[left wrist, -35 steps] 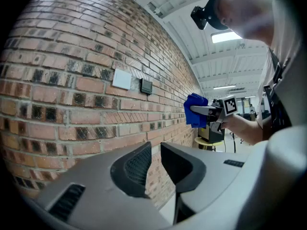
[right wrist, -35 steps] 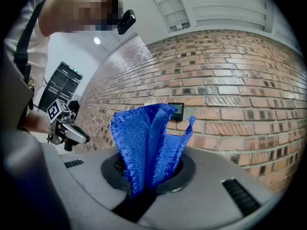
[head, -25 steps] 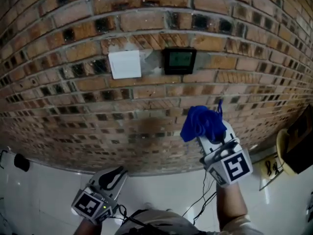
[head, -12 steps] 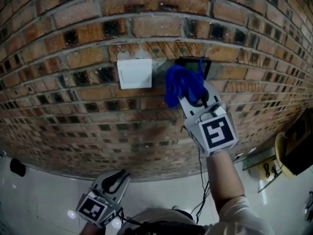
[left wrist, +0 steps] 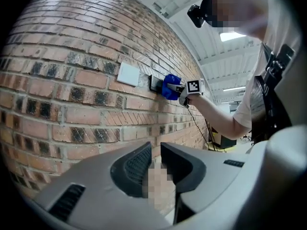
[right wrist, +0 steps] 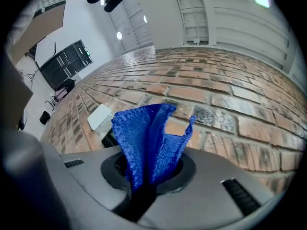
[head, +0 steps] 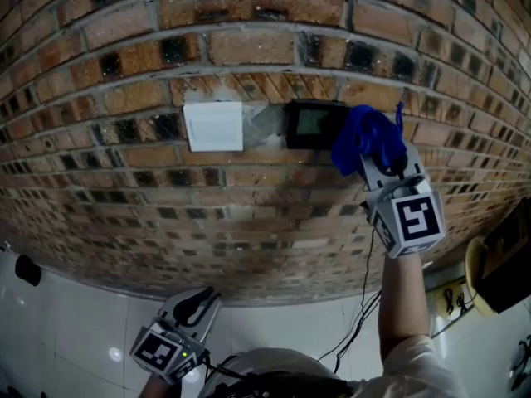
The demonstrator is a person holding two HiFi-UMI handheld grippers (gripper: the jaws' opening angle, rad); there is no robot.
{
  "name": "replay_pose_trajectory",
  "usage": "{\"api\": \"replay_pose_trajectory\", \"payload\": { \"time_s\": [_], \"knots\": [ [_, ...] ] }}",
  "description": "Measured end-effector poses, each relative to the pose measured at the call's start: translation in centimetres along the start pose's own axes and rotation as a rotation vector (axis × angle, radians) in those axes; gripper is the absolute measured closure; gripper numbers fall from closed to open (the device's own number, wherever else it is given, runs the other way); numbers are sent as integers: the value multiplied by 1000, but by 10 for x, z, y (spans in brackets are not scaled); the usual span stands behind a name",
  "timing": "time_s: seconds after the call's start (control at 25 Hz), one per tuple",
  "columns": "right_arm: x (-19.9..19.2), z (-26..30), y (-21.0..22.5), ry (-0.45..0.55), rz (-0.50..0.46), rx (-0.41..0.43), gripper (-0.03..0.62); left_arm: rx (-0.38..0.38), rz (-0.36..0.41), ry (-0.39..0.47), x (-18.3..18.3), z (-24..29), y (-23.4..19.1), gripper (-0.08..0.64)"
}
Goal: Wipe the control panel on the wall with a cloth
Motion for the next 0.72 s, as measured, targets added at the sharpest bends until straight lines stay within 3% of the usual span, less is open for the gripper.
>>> {"api": "replay_pose_trajectory", "payload": {
  "time_s": [0.2,0.44,0.56,0.72],
  "knots": [
    [-21,-21,45,-34,32,-73,503,14,3,-14,9,4,20,509],
    [-23,-28,52,-8,73,-58,503,55,-4,-40,15,2,32,509],
    [-1,-25,11,62,70,34,503,71,-2,-55,15,-3,36,509],
    [9,6,-57,60,56,207,503,65,1,-58,13,-5,43,509]
  ]
}}
Point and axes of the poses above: the fingertips, and each gripper's own axes: z forward along the fingers, y to its right, x out of its top, the point moved 7 cm from there along -z, backward along the fingers, and after that the axes turned 13 degrees about z, right-handed, at the moved point
